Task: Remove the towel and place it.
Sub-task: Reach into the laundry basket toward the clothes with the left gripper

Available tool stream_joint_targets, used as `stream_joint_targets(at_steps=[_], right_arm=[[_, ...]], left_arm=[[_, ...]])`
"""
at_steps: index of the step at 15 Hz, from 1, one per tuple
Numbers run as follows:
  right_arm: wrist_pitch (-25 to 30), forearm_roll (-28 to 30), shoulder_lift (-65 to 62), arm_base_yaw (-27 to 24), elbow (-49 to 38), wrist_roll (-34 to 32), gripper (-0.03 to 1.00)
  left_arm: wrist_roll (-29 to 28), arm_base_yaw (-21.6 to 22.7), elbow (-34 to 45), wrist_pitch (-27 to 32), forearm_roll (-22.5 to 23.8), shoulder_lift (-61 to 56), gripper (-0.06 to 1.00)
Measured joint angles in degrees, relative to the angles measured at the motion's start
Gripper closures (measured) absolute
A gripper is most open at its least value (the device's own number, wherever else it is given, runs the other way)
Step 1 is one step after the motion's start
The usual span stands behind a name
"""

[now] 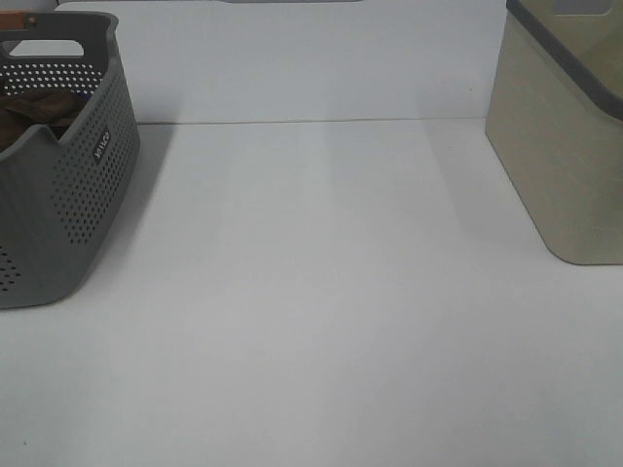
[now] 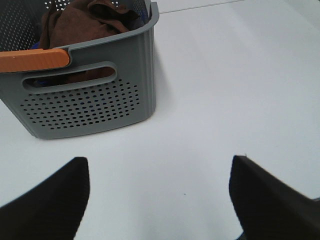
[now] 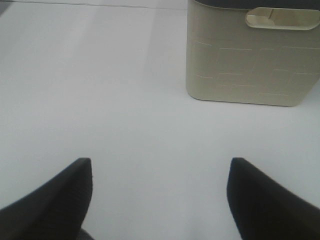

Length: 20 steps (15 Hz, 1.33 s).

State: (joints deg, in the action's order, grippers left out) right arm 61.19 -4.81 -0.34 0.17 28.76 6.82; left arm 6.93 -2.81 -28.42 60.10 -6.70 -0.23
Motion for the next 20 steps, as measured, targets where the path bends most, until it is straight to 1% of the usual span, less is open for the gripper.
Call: stream_joint_targets(at_steps=[20], right_arm=[[0.0,0.0,0.0,0.0,0.0,0.0,0.25]], left_arm=[[0.0,0.0,0.0,0.0,0.0,0.0,0.21]])
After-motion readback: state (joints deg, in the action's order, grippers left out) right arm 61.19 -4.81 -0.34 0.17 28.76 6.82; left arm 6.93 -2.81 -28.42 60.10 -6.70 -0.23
